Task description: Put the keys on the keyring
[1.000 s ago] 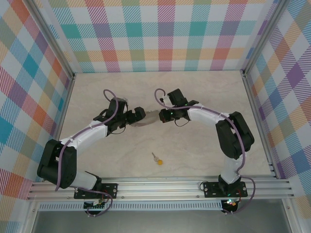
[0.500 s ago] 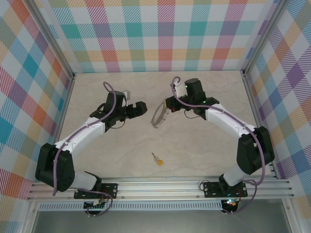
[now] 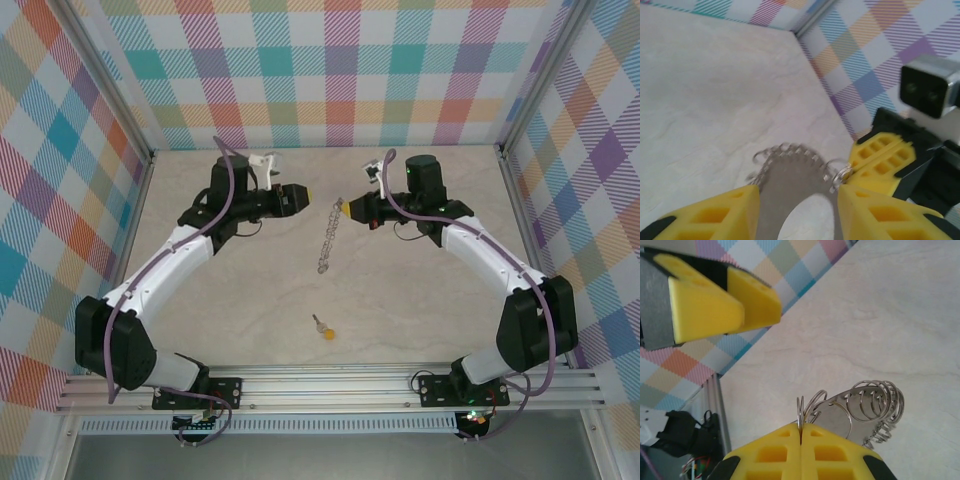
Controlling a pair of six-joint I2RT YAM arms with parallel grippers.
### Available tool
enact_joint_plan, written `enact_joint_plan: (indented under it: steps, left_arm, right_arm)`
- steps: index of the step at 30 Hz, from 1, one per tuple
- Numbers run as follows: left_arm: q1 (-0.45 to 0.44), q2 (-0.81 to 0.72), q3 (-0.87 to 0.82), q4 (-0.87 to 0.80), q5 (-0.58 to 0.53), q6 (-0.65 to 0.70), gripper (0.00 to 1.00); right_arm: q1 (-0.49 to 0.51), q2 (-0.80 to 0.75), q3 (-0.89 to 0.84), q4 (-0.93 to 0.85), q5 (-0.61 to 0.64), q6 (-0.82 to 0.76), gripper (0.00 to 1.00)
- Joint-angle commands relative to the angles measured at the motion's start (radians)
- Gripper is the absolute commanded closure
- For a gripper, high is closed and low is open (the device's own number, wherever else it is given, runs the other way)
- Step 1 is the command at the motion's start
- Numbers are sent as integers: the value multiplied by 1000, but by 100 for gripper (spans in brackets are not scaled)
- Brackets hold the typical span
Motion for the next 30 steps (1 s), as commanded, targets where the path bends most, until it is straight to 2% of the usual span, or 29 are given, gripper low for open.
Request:
enact_joint_plan:
  steps: [1, 8, 30]
  left_arm:
    - [-21, 38, 53, -3, 104, 46, 57]
    - [-65, 81, 86, -40, 104, 94, 68]
    - [-122, 108, 54, 14, 118, 89, 71]
  right_arm:
    - [-3, 10, 26, 50, -113, 16, 100]
    - [-4, 34, 30, 81, -132, 55, 100]
    - [-13, 41, 24, 110, -129, 84, 100]
